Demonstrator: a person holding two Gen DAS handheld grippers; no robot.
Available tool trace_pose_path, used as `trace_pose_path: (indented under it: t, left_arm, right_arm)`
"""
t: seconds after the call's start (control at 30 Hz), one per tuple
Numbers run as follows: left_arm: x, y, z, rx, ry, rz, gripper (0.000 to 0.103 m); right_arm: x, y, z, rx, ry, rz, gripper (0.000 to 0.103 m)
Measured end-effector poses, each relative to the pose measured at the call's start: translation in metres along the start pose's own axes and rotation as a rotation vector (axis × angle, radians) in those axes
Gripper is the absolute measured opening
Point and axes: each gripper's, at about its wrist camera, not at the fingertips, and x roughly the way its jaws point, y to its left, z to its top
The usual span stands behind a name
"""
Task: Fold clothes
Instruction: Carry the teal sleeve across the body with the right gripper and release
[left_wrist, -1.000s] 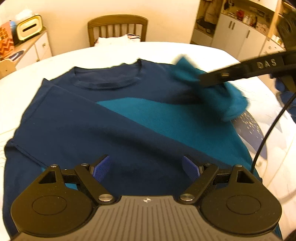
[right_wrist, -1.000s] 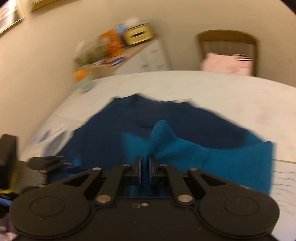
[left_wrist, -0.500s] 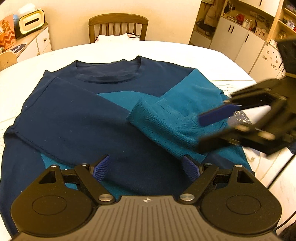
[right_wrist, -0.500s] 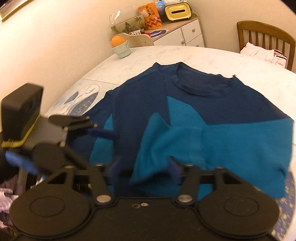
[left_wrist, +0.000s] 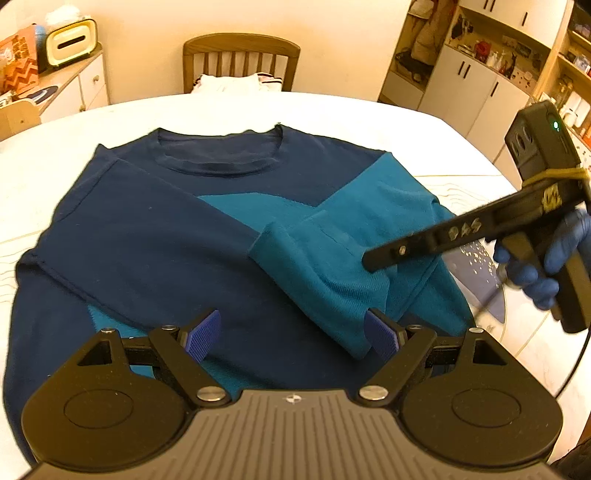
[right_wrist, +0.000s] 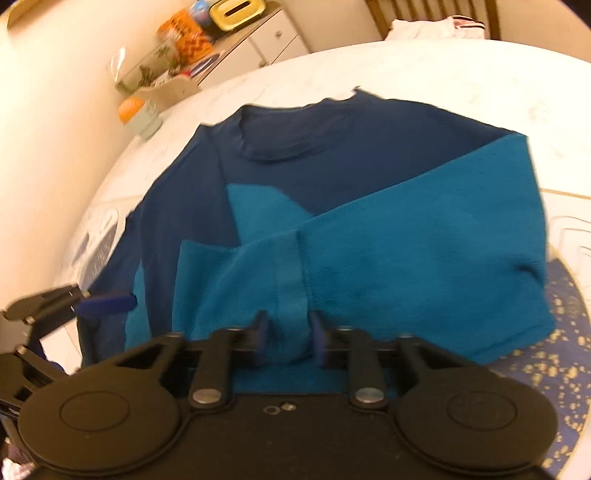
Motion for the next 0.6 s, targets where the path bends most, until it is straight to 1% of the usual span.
trace_pose_path:
  t: [0.13,0.2,0.37,0.5,0.57,0.6]
  left_arm:
    - [-0.015,0.018,-0.003,-0.047,-0.016,0.023,0.085]
    - [-0.024,0.029,-0.005,-0.079,-0.021,0.037,0.085]
    - [-0.042,0.057,-0.02,-0.175,-0.016,0.107,0.085]
    - [-0.049,0.067,-0.03,-0.205,-0.019,0.134,0.085]
    - [-0.051,0.07,-0.032,-0.216,-0.022,0.139,0.085]
    - [-0.051,0.07,-0.033,-0.218,-0.024,0.138,0.085]
  right_arm:
    - [-0.003,0.032,-0.003,-0.115,-0.035,0.062,0.103]
    - [-0.001,0.053,-0.006,-0.183,-0.036,0.101,0.103]
    - [0.02,0.095,-0.023,-0.332,0.037,0.158,0.103]
    - [0.043,0.124,-0.042,-0.43,0.099,0.184,0.103]
    - [0.044,0.133,-0.051,-0.476,0.13,0.193,0.103]
    - [0.041,0.134,-0.054,-0.49,0.149,0.214,0.103]
